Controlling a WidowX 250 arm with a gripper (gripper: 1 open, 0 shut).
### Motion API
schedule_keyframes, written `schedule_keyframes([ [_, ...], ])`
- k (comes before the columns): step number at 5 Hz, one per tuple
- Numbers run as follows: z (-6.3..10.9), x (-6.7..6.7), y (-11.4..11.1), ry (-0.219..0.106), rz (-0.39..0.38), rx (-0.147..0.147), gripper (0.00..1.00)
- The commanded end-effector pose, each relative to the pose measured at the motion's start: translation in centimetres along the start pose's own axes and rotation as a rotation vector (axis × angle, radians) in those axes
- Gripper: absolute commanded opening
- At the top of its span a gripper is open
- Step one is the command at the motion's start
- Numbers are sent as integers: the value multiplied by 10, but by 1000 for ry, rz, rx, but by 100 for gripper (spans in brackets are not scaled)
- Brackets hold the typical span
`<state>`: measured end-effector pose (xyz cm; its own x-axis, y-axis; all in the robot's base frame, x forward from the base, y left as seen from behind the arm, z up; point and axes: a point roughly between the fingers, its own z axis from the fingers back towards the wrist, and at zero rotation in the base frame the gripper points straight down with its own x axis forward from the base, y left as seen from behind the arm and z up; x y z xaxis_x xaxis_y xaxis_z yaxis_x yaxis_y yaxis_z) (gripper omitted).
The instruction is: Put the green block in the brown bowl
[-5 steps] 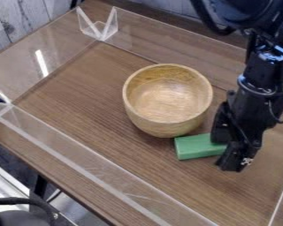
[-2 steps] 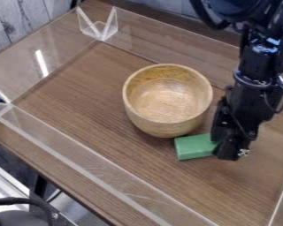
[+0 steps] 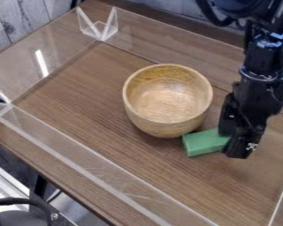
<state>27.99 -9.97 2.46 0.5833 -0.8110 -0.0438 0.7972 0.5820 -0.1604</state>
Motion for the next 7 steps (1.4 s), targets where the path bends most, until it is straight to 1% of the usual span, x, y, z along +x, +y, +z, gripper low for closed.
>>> schedule_keyframes([
  [1,-16,0,3,44,-21,-25,100],
  [2,-16,1,4,72,-29,-40,100],
  [4,-21,-1,12,51,-19,-52,100],
  [5,-20,-4,6,84,-6,-58,100],
  [6,-25,-6,10,92,-25,-45,0],
  [7,-27,-12,16,101,-42,-21,0],
])
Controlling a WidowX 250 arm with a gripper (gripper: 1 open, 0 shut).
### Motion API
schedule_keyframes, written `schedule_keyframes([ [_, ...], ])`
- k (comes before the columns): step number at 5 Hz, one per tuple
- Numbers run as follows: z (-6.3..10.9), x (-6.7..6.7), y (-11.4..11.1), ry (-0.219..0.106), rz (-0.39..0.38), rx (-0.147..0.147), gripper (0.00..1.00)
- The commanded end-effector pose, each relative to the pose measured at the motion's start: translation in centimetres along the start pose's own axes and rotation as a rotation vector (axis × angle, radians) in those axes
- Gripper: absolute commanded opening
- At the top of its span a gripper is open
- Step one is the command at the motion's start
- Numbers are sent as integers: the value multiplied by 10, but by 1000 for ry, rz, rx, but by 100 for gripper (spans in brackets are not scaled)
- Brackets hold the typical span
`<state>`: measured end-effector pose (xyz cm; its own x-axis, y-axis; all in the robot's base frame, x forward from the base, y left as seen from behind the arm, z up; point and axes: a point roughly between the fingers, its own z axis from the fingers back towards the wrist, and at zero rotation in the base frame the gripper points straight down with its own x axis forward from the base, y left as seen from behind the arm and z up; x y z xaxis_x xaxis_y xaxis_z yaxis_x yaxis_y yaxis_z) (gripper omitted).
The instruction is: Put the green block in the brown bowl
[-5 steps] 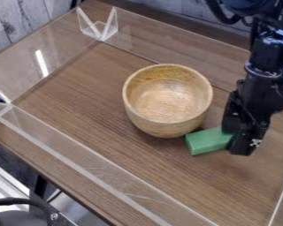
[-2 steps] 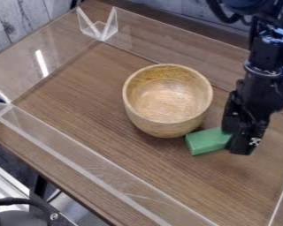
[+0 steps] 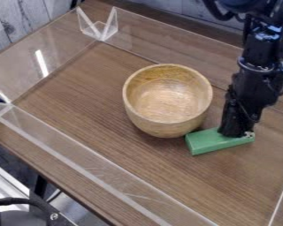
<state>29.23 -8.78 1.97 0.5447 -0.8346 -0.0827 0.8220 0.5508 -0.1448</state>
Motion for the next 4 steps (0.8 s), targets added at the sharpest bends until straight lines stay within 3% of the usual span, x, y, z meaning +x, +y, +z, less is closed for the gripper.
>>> schedule_keyframes([
  [1,-8,-10,-2,58,21,-32,0],
  [2,9,-10,-1,60,44,-23,0],
  [3,28,-20,-7,46,62,-17,0],
  [4,56,-27,-14,22,71,13,0],
])
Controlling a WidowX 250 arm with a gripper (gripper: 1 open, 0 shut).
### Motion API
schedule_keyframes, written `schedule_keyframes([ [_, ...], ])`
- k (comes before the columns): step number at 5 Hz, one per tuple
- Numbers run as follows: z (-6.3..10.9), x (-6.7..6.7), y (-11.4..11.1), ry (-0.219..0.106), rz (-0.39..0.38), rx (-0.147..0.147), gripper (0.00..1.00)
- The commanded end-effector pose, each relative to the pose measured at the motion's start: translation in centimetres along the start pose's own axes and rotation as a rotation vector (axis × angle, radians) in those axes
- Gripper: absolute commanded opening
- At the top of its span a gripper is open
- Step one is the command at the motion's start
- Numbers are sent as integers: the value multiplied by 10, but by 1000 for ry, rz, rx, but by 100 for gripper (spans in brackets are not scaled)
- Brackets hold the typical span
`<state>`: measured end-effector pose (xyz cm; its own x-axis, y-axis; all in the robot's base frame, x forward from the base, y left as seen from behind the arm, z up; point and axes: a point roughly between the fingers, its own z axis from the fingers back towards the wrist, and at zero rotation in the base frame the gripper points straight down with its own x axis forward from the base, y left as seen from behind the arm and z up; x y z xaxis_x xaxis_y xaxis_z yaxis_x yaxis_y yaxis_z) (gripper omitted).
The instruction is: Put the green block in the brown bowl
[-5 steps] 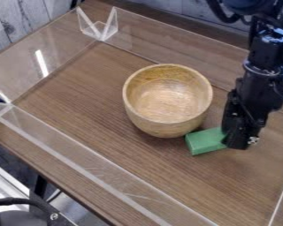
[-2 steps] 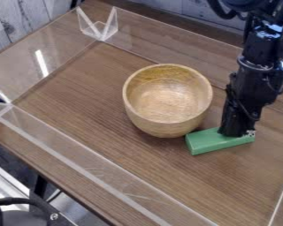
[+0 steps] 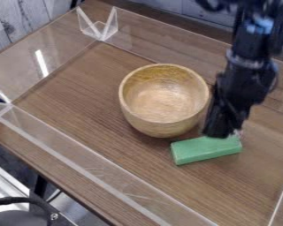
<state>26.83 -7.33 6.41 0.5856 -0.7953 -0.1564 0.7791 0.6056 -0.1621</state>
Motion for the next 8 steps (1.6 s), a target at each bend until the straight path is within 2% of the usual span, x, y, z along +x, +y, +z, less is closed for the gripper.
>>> schedule_keyframes([
  [1,47,-13,0,-67,28,58,0],
  [2,34,-9,2,-72,32,71,0],
  [3,25,-7,4,-78,30,79,100],
  [4,23,-6,1,-57,33,96,0],
  [7,25,-6,-6,-5,73,147,0],
  [8,29,-3,-6,-39,88,124,0],
])
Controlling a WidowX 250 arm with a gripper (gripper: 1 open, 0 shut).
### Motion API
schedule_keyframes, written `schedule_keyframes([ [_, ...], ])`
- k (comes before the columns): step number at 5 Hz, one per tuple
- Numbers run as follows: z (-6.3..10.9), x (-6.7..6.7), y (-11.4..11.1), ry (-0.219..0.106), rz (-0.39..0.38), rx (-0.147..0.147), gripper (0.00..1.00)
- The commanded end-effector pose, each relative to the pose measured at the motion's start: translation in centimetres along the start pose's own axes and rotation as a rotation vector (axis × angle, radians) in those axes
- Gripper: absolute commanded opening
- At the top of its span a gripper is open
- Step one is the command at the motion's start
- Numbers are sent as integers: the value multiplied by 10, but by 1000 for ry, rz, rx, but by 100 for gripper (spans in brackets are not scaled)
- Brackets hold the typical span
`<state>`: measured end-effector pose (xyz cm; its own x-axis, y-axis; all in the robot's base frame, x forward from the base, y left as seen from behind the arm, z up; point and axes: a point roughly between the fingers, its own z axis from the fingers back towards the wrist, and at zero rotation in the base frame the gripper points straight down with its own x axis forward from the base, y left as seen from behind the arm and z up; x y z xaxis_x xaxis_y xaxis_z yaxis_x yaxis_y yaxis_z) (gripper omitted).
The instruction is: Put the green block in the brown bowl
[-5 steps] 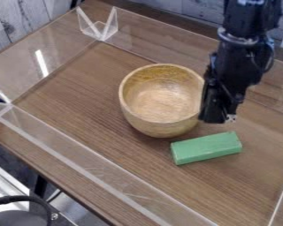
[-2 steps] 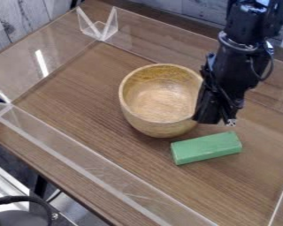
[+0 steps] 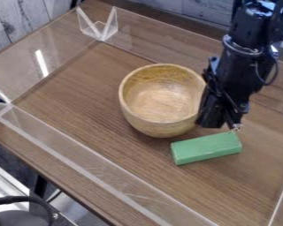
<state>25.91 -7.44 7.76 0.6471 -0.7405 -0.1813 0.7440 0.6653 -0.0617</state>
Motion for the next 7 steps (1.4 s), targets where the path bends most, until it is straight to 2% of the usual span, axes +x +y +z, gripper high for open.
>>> schedule_keyframes([
  [1,22,7,5,-86,22,9,0],
  [3,7,20,7,-146,41,-12,0],
  [6,3,13,32,-162,1,-43,0],
  [7,-3,22,37,-170,-35,-30,100],
])
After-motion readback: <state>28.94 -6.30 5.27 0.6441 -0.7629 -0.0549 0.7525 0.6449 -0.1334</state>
